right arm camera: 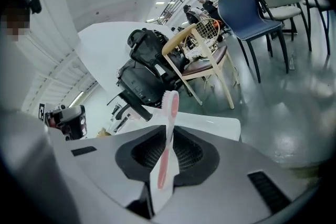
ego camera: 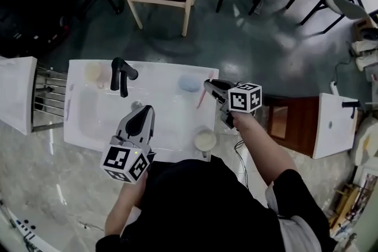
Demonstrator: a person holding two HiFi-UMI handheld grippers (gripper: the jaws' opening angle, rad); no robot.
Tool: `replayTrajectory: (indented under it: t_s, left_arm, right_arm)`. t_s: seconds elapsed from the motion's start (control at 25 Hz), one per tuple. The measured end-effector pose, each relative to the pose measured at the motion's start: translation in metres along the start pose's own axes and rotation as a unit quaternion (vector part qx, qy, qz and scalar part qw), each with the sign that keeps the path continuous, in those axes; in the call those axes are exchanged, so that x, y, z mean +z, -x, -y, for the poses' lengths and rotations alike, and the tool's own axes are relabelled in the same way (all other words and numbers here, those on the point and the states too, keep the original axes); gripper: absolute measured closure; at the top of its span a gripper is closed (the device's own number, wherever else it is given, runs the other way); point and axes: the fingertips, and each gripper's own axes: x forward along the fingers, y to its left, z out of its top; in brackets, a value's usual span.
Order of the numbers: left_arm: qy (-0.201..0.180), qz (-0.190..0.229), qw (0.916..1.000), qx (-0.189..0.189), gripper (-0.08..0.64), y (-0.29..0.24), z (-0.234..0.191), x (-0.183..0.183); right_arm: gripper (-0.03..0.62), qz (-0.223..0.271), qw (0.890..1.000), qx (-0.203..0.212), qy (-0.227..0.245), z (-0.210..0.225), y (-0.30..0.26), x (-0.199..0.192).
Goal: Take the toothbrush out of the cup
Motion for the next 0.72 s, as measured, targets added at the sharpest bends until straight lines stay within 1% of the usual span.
replayTrajectory:
  t_s: [0.12,0.24,0.4,0.52,0.56,0.72]
  left_arm:
    - [0.004,-0.004,1.0000,0.003,0.543,0.001,-0.005,-0.003]
    - [0.013,-0.007,0.9999,0.005,0.543,0.002,-0.008,-0.007]
    - [0.018,-0.009,0.9998,0.006,0.543,0.004,-0.010,-0.011]
    - [0.019,-0.008,0.9998,0.005,0.543,0.006,-0.010,-0.013]
    - [0.019,-0.008,0.9998,0.006,0.543,0.007,-0.010,-0.013]
    - [0.020,-0.008,0.9997,0.007,0.543,0.010,-0.010,-0.015]
  right_arm:
    - [0.546,0.000,1.000,-0.013,-0.025,0.012,-0.012,-0.006]
    - [0.546,-0.013,0.999,-0.030,-0.025,0.022,-0.020,-0.017]
    - [0.546,0.008,0.996,-0.041,-0.080,0.034,-0.023,-0.024]
    - [0.547,0.033,0.990,-0.055,-0.125,0.046,-0.020,-0.026]
    - [0.546,0.036,0.989,-0.061,-0.133,0.049,-0.019,-0.027]
    - [0.546,0.021,0.990,-0.077,-0.116,0.052,-0.020,-0.035]
